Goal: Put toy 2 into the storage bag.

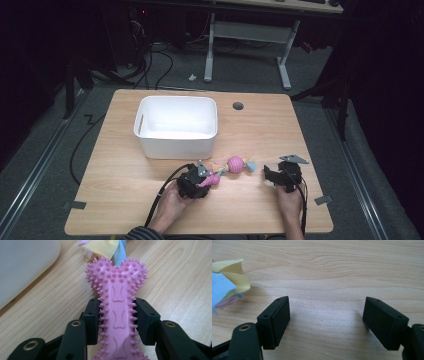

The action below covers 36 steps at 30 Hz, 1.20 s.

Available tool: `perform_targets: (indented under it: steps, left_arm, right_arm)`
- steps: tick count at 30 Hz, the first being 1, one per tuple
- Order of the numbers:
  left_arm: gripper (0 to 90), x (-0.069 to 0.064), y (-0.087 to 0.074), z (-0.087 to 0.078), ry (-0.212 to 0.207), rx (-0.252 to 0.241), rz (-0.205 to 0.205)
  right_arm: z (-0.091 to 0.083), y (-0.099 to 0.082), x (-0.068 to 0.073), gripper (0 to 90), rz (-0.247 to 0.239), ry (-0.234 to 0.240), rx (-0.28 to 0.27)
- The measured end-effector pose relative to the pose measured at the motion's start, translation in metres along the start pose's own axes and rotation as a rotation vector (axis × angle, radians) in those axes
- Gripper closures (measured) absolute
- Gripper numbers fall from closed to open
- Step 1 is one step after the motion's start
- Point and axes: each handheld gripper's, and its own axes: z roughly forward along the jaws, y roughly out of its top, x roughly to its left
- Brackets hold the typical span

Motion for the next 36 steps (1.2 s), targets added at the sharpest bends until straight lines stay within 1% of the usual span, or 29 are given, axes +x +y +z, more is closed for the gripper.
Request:
perform_targets:
  steps: [8,11,13,15,20,27,29,32,34,36]
  left_arm:
    - [58.9,0.004,0.003,-0.009,-0.041,-0.018,-0.018]
    - [59.0,0.006,0.005,-0.013,-0.046,-0.028,-0.024]
    - [59.0,0.008,0.006,-0.016,-0.06,-0.034,-0.031]
    - [58.9,0.009,0.006,-0.018,-0.064,-0.036,-0.033]
    - [58.9,0.01,0.007,-0.022,-0.063,-0.038,-0.032]
    - [58.9,0.013,0.009,-0.04,-0.043,-0.04,-0.035]
    - [58.9,0.015,0.008,-0.045,-0.045,-0.047,-0.045]
    - [58.9,0.017,0.009,-0.052,-0.025,-0.057,-0.044]
    - [58.9,0.018,0.01,-0.054,-0.025,-0.059,-0.045]
    - [58.9,0.02,0.011,-0.058,-0.024,-0.073,-0.052]
  right_arm:
    - [0.0,0.0,0.0,22.1,0.0,0.0,0.0]
    - [0.0,0.0,0.0,22.1,-0.002,0.0,-0.001]
    - [0.0,0.0,0.0,22.1,0.0,0.0,0.0]
    - [0.0,0.0,0.0,22.1,-0.003,0.0,-0.002]
    - [0.0,0.0,0.0,22.1,-0.003,0.001,-0.002]
    - [0.0,0.0,0.0,22.1,-0.003,0.001,-0.002]
    - [0.0,0.0,0.0,22.1,-0.003,0.001,-0.002]
    - [0.0,0.0,0.0,22.1,-0.002,0.001,-0.001]
    - [0.0,0.0,0.0,22.1,-0.003,0.001,-0.002]
    - [0.0,0.0,0.0,22.1,-0.002,0.001,-0.001]
